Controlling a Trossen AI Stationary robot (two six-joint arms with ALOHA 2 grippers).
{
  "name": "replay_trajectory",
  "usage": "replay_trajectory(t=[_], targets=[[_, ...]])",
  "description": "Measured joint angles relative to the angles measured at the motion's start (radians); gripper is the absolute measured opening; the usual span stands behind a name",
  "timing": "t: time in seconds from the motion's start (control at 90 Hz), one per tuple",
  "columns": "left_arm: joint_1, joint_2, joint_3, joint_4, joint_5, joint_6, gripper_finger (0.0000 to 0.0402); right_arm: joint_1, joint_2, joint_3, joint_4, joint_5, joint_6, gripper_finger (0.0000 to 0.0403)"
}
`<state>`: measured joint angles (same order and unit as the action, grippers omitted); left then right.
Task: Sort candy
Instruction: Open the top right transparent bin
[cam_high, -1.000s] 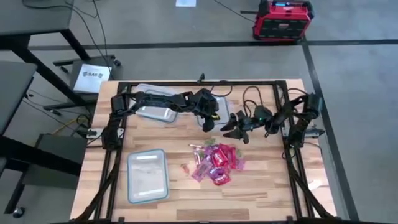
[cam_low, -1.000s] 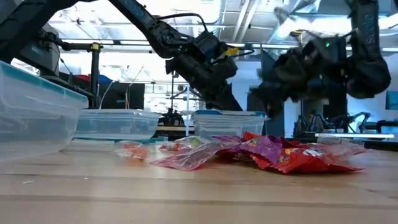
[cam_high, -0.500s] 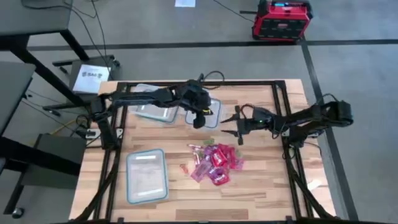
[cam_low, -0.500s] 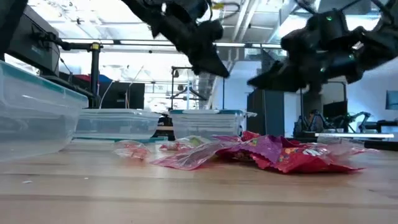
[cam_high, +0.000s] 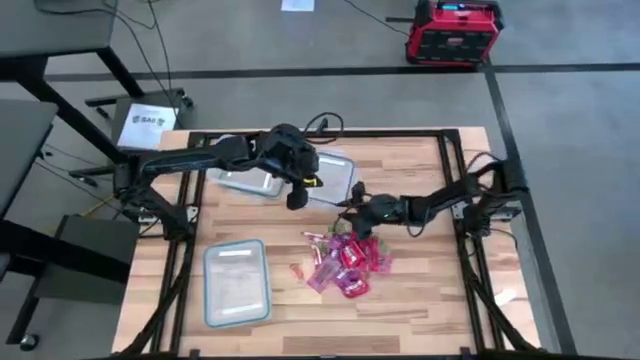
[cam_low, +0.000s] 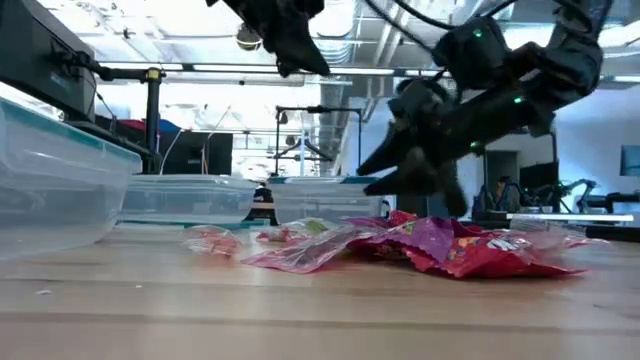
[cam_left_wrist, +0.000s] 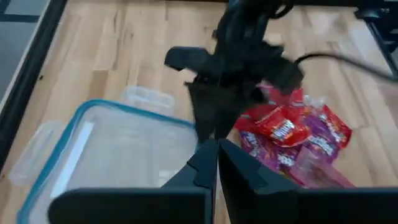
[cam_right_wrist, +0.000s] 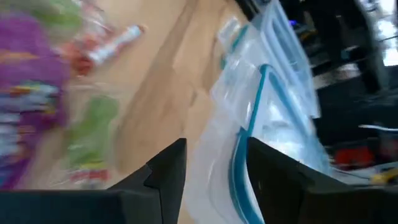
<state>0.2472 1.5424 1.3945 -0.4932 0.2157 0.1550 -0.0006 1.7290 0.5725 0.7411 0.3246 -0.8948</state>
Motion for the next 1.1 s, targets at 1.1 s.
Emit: replay_trajectory(t=[1.1], targets=[[-0.004, -0.003, -0.01, -0.065, -0.154, 0.014, 0.0, 0.041, -0.067, 0.049, -0.076, 0.058, -0.067, 0.0147]])
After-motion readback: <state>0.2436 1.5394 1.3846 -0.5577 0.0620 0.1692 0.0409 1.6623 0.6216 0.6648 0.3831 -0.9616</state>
